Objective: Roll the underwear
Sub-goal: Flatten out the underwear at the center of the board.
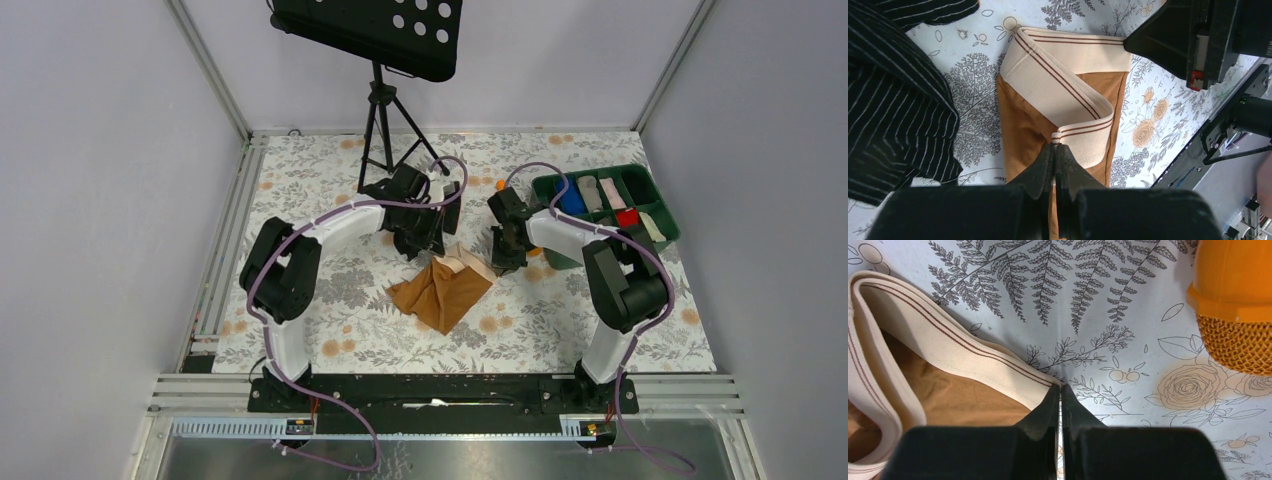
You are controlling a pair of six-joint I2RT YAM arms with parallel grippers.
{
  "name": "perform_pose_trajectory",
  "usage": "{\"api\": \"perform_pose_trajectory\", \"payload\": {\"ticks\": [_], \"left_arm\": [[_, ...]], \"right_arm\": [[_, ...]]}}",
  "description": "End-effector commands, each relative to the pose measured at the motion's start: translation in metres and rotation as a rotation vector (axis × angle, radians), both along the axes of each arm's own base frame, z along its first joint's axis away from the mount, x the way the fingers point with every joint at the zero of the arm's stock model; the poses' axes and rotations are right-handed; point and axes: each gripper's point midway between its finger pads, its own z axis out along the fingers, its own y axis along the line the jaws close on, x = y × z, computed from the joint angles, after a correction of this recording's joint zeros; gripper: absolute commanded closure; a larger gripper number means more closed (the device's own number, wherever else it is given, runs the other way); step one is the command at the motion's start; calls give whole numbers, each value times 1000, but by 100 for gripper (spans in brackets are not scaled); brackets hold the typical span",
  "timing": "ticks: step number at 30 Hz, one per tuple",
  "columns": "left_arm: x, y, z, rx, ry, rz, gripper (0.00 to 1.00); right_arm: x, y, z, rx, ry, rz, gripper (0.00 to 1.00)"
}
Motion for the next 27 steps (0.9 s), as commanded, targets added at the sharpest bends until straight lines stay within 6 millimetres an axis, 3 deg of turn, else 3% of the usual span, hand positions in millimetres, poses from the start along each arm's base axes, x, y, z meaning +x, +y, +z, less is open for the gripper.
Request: {"api": "perform_pose_trajectory", "payload": {"ticks": [1,5,11,21,27], "left_arm": [[15,-1,50,-68,-121,1,100],[23,6,63,-59,-181,1,100],[49,23,114,-39,-374,28,100],[35,45,192,-63,-557,29,100],[13,69,249,-70,-733,4,100]], "right_arm": [[-21,-26,-58,-161,61,85,100],[7,-6,-6,-49,-133,182,100],[32,-4,88,8,-496,302,100],[29,3,202,63,-807,530,100],[10,-3,278,77,-979,619,100]]}}
